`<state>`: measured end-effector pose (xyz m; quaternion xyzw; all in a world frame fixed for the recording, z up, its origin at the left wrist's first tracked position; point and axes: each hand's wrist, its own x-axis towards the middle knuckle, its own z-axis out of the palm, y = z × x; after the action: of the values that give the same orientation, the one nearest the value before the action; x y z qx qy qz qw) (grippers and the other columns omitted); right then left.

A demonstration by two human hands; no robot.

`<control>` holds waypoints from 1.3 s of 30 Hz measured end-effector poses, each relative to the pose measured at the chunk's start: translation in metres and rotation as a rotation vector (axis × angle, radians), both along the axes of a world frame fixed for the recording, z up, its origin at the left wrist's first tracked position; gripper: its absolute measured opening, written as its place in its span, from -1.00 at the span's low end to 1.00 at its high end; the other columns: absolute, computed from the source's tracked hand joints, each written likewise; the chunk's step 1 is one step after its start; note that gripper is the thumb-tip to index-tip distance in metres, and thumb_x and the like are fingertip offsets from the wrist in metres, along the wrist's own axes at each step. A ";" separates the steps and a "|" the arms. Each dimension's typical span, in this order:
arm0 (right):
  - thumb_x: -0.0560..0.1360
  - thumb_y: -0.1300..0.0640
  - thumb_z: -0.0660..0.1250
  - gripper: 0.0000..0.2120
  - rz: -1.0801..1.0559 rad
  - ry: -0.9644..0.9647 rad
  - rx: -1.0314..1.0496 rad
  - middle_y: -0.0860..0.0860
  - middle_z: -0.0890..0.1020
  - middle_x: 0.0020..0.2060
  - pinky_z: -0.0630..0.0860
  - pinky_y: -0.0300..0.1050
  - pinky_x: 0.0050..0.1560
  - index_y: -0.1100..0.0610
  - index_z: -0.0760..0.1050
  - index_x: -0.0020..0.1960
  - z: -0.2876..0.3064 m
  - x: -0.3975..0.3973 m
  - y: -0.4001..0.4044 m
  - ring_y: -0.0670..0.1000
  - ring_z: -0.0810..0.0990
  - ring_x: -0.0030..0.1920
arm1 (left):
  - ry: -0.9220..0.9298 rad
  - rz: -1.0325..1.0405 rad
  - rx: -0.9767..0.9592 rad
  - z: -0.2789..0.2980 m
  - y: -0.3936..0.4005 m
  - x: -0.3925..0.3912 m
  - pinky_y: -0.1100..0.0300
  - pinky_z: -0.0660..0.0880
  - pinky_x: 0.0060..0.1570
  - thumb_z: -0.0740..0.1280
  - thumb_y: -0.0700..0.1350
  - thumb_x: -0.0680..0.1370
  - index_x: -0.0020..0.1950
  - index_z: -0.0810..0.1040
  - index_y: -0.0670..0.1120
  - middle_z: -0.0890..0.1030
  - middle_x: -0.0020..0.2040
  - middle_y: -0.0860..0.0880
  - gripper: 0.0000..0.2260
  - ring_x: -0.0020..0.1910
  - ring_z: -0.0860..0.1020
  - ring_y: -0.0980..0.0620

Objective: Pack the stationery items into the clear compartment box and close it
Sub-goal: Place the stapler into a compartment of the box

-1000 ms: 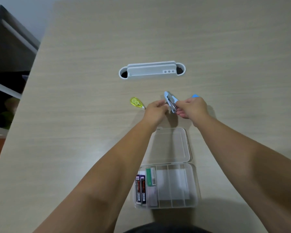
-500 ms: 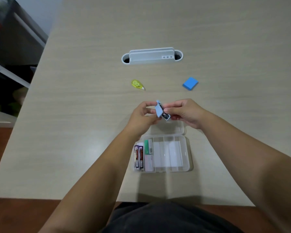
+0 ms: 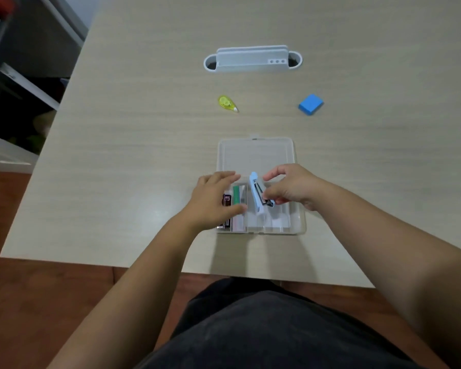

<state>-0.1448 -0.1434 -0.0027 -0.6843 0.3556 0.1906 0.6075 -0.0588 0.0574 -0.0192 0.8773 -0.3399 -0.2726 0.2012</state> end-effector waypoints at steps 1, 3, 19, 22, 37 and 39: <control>0.27 0.35 0.48 -0.65 0.020 0.015 -0.056 0.17 0.63 -0.25 0.63 -0.12 -0.26 0.14 0.55 0.02 0.001 -0.001 0.006 0.04 0.59 -0.37 | -0.008 -0.036 0.067 -0.003 0.005 -0.003 0.02 0.13 0.41 0.38 0.30 0.35 0.52 0.18 0.12 0.21 0.53 0.13 -0.20 0.48 0.10 -0.06; 0.26 0.28 0.46 -0.69 0.076 0.044 -0.202 0.11 0.64 -0.27 0.62 -0.13 -0.31 0.08 0.54 -0.03 0.003 -0.002 0.017 0.02 0.60 -0.39 | -0.012 -0.087 0.149 -0.010 0.011 -0.010 -0.09 0.03 0.47 0.36 0.41 0.25 0.56 0.00 0.11 0.04 0.58 0.15 0.01 0.54 -0.04 -0.06; 0.38 0.25 0.42 -0.71 0.253 0.046 -0.587 0.15 0.66 0.02 0.56 -0.08 -0.03 0.24 0.58 0.10 -0.010 -0.009 0.057 0.14 0.64 -0.01 | -0.104 -0.120 0.072 -0.033 0.015 -0.020 -0.13 0.04 0.50 0.42 0.35 0.22 0.52 0.08 0.20 -0.05 0.58 0.14 -0.05 0.56 -0.14 -0.04; 0.41 0.16 0.45 -0.67 0.287 0.025 -0.582 0.10 0.65 0.12 0.51 -0.10 0.07 0.15 0.59 0.16 -0.016 -0.012 0.055 0.10 0.61 0.08 | -0.104 -0.125 0.066 -0.034 0.017 -0.020 -0.12 0.02 0.51 0.41 0.38 0.22 0.51 0.08 0.22 -0.07 0.58 0.16 -0.06 0.56 -0.16 -0.01; 0.30 0.20 0.50 -0.71 0.261 0.004 -0.553 -0.06 0.45 -0.34 0.33 -0.18 -0.40 0.08 0.39 -0.15 -0.022 -0.019 0.045 0.05 0.48 -0.25 | -0.078 0.103 -0.007 -0.031 -0.005 -0.025 -0.08 0.17 0.39 0.41 0.21 0.33 0.46 0.24 0.14 0.23 0.48 0.08 -0.26 0.47 0.08 -0.06; 0.30 0.20 0.48 -0.71 0.277 0.010 -0.572 -0.06 0.41 -0.36 0.33 -0.15 -0.39 0.09 0.36 -0.16 -0.023 -0.016 0.049 0.05 0.46 -0.26 | -0.083 0.131 0.012 -0.030 -0.010 -0.027 -0.07 0.17 0.38 0.42 0.20 0.30 0.45 0.24 0.14 0.23 0.46 0.07 -0.25 0.47 0.08 -0.07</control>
<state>-0.1610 -0.0949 -0.0253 -0.8684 0.3009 0.1671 0.3568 -0.0862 0.0474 -0.0491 0.9094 -0.2882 -0.2245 0.1988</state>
